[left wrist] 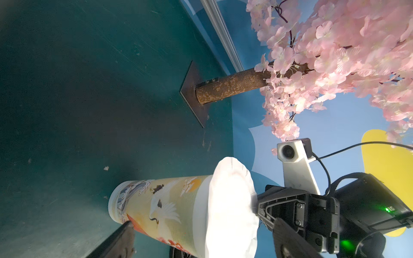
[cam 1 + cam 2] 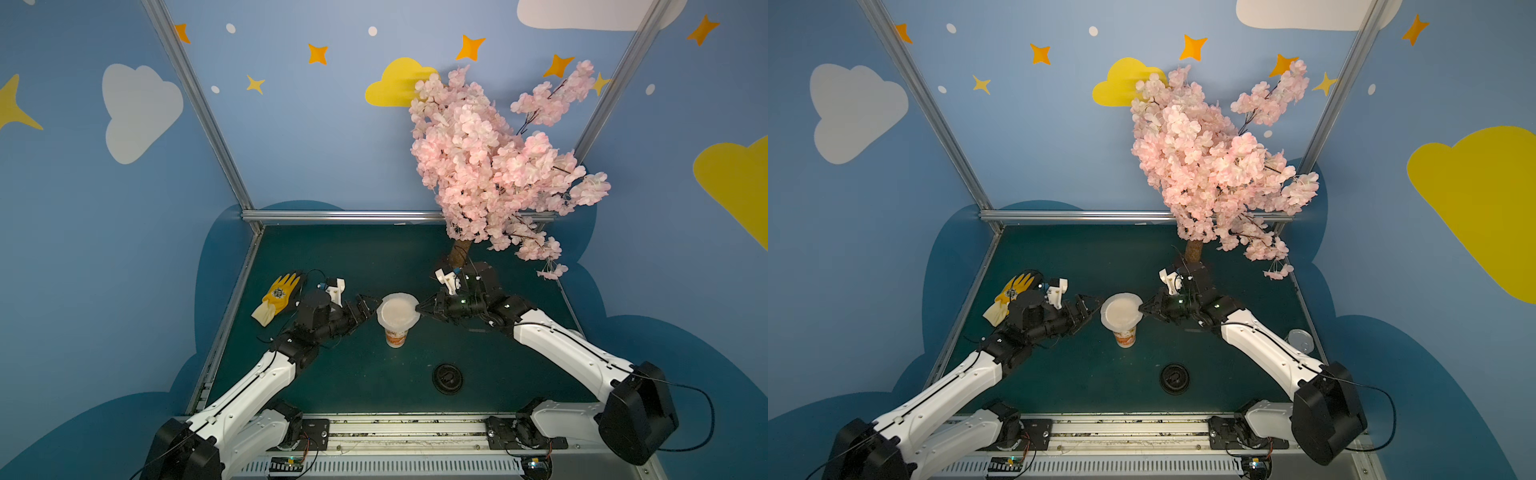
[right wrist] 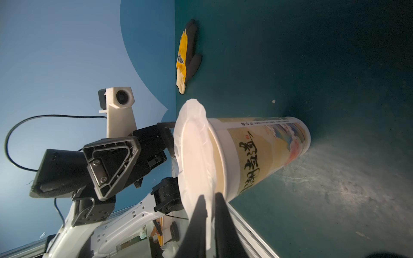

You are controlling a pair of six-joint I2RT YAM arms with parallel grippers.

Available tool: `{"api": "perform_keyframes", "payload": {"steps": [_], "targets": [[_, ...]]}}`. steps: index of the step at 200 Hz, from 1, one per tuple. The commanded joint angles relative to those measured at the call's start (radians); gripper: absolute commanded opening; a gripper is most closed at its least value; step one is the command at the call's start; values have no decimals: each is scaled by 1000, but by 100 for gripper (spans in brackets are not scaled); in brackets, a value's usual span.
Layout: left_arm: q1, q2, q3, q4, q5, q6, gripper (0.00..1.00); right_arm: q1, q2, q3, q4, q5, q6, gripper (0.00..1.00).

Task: Put the leak-proof paper on the milk tea cups
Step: Place the leak-proof paper at the cup.

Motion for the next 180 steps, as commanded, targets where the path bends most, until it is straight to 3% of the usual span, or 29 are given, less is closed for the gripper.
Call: {"api": "perform_keyframes", "payload": {"steps": [1, 46, 84, 98, 142, 180], "targets": [[-3, 5, 27, 18, 11, 18, 95, -4, -4, 1, -26, 22, -17, 17], [-5, 6, 28, 18, 10, 20, 95, -3, -10, 7, -61, 45, -46, 28], [-5, 6, 30, 16, 7, 23, 95, -3, -39, 38, -153, 110, -125, 44], [-5, 2, 28, 9, -5, 25, 95, -4, -67, 64, -240, 174, -190, 48], [5, -59, 10, -58, -102, 55, 96, 33, -200, 79, -579, 441, -352, 48], [54, -109, -24, -93, -172, 72, 97, 200, -292, 2, -764, 670, -270, 55]]}}
